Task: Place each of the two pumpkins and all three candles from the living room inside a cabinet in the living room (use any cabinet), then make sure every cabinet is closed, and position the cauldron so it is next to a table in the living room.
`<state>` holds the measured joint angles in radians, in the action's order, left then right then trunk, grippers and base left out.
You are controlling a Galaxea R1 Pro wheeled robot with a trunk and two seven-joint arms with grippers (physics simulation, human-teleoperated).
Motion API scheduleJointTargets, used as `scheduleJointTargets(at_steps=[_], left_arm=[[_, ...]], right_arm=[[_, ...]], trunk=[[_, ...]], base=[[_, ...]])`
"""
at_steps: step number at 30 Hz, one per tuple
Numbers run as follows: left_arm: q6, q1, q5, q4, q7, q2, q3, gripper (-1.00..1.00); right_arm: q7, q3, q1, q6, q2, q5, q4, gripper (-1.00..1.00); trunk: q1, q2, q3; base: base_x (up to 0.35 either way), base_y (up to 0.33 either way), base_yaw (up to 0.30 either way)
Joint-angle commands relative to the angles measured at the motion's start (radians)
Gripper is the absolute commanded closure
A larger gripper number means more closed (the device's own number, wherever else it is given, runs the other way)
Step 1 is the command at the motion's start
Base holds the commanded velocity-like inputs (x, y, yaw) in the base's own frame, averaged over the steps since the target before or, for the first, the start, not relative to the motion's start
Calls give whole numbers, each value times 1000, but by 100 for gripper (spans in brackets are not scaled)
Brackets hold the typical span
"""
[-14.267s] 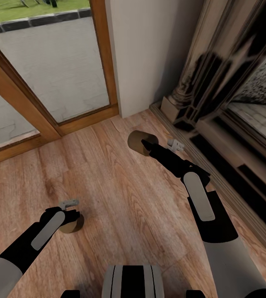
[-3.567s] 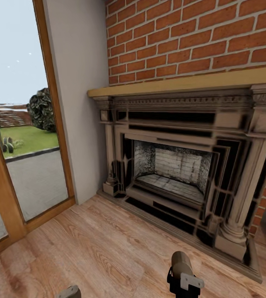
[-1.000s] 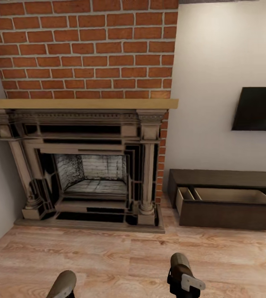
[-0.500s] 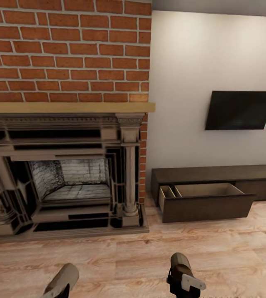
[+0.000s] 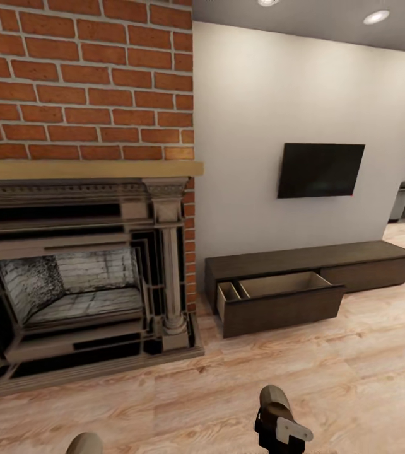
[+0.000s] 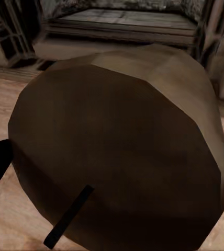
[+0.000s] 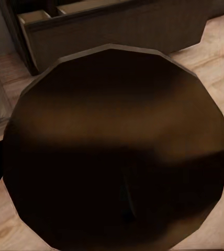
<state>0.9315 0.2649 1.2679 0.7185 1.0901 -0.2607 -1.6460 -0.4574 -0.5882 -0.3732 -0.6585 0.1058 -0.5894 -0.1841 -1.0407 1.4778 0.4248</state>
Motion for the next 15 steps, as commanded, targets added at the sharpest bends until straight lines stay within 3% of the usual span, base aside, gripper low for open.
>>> scheduleJointTargets(at_steps=[1,3,5,7,8,9,12,15], left_arm=[[-30,2,-4,-46,10,23,-4,100],[-81,2,3,-113,9,58,0,100],[-127,2,83,-154,-74,78,24,100],[-194,2,181,-185,-219,81,59,100],[-264,2,236,-225,-327,84,84,100],[-292,2,251,-240,-365,86,92,100],[-439,2,308,-325,-566,104,150,100],[-496,2,325,-375,-663,120,216,100]], right_arm=[[-7,-11,-1,-1,0,-1,0,100],[-7,-11,-1,-1,0,-1,0,100],[-7,-12,-1,-2,0,-1,0,100],[-7,-13,-1,-2,0,1,0,100],[-7,-13,-1,-2,0,2,0,100],[-7,-13,-1,-3,0,2,0,100],[-7,-13,-1,-3,0,3,0,100],[-7,-13,-1,-3,0,3,0,100]], trunk=[[4,-7,-2],[12,-21,-8],[19,-35,-15],[27,-49,-21],[31,-56,-24],[35,-63,-27],[46,-84,-37],[50,-91,-40]], base=[[0,0,-293],[0,0,-293],[0,0,-293],[0,0,-293],[0,0,-293],[0,0,-292],[0,0,-292],[0,0,-292]])
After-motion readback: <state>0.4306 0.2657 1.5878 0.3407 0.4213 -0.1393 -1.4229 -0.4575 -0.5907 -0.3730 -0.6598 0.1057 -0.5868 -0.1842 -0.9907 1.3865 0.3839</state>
